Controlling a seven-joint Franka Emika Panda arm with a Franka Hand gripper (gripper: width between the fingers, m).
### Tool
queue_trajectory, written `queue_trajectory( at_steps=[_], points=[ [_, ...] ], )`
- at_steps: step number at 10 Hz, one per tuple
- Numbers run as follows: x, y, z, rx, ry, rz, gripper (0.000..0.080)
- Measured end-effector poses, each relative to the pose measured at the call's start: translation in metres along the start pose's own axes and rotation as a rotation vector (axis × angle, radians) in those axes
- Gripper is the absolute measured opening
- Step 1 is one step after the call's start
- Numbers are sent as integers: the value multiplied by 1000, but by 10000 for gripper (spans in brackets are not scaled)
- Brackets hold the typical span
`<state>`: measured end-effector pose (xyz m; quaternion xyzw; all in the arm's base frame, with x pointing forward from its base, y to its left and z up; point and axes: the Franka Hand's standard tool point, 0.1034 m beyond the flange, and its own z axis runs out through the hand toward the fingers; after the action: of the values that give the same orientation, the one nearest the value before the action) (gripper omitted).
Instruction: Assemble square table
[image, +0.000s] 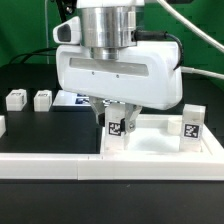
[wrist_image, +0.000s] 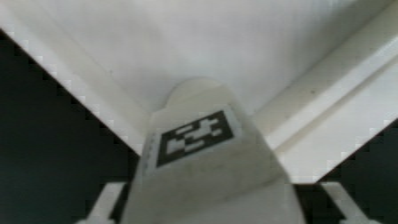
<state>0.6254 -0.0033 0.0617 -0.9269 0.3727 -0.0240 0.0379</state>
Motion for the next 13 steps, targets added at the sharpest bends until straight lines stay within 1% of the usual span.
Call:
queue_trajectory(
  at_steps=[1,2,3,6,13],
  points=[
    [0,0,0,0,0,0,582],
    [0,0,0,0,0,0,582],
    [0,0,0,0,0,0,629],
    [0,0,0,0,0,0,648],
    [-1,-1,-1,0,-2,-31,649]
  ],
)
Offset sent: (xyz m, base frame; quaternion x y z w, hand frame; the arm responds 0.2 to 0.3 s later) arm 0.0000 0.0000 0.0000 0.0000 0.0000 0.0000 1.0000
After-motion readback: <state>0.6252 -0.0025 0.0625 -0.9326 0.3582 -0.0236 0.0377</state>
